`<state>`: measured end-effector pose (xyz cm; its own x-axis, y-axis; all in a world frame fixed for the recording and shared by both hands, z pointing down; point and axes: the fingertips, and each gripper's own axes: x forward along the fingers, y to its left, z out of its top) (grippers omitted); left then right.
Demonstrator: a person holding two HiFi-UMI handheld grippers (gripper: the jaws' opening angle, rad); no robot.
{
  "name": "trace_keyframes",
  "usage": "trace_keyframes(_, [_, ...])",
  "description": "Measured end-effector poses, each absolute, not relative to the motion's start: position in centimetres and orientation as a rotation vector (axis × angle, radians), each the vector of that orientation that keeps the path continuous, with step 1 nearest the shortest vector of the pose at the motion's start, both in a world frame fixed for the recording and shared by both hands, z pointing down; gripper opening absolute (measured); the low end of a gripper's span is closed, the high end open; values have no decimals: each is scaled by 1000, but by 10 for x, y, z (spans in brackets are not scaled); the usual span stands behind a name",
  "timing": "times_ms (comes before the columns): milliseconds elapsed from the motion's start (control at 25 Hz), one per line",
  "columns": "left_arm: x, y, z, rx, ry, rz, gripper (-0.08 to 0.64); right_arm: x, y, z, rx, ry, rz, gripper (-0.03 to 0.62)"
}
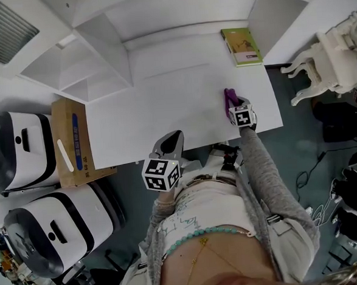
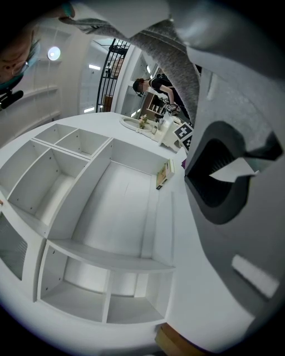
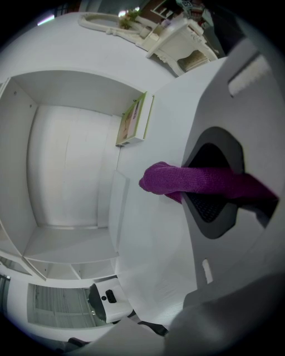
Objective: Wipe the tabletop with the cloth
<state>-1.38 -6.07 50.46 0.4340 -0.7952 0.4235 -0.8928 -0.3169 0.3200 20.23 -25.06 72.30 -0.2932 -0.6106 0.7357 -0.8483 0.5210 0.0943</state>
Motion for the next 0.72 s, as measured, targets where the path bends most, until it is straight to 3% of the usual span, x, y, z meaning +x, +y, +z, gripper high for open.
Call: trace_keyframes(720, [-49,-36,510,2156,-1452,248,0,143,-233,717,1124,-2047,318,81])
